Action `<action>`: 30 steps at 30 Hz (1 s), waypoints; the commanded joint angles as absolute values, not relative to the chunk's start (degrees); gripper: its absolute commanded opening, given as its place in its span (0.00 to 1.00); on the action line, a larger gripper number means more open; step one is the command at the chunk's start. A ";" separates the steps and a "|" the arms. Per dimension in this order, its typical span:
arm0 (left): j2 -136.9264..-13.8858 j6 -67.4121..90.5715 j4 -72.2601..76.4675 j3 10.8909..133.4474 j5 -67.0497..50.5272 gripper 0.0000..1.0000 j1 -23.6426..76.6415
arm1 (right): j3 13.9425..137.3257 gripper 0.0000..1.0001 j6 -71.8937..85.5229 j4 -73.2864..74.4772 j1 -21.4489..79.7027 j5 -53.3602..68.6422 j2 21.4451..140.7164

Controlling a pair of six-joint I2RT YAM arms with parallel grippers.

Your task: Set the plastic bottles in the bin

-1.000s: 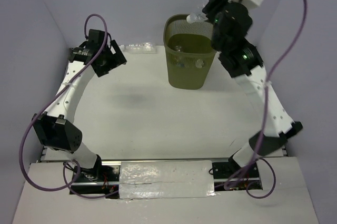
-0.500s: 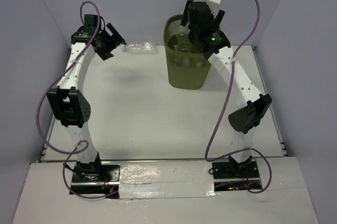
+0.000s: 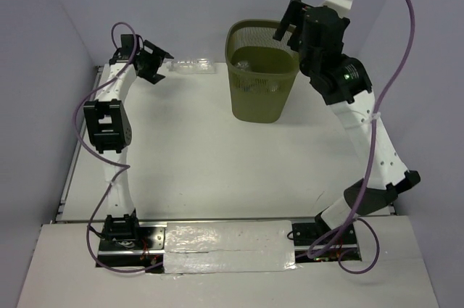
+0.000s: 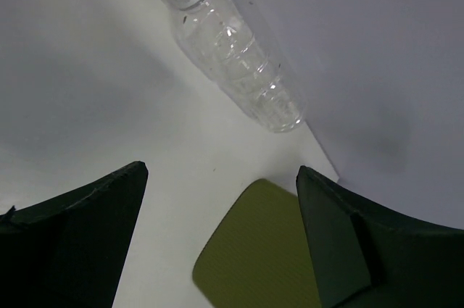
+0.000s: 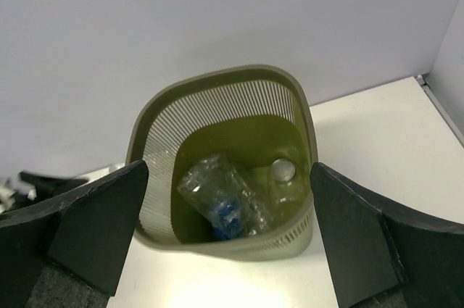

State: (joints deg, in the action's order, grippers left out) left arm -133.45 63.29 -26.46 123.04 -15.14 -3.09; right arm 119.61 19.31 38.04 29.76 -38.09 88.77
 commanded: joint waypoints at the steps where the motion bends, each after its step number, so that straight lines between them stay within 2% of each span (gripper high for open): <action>1: -138.14 74.94 -17.59 128.30 -15.13 0.97 -0.97 | 118.12 1.00 21.35 43.76 30.32 -35.60 86.58; 13: -152.22 89.73 -9.85 139.21 -7.74 0.98 2.99 | 120.93 1.00 22.76 51.41 30.67 -37.44 84.29; 25: -159.61 96.24 -4.66 142.29 -2.82 0.97 5.45 | 119.97 1.00 21.80 52.56 30.50 -38.32 84.29; 27: -160.66 97.20 -4.48 143.26 -2.03 0.95 5.71 | 119.71 1.00 21.88 52.65 30.50 -38.41 84.20; 30: -161.02 97.91 -4.74 143.00 -0.62 0.82 6.06 | 119.18 1.00 21.80 52.91 30.50 -38.76 84.11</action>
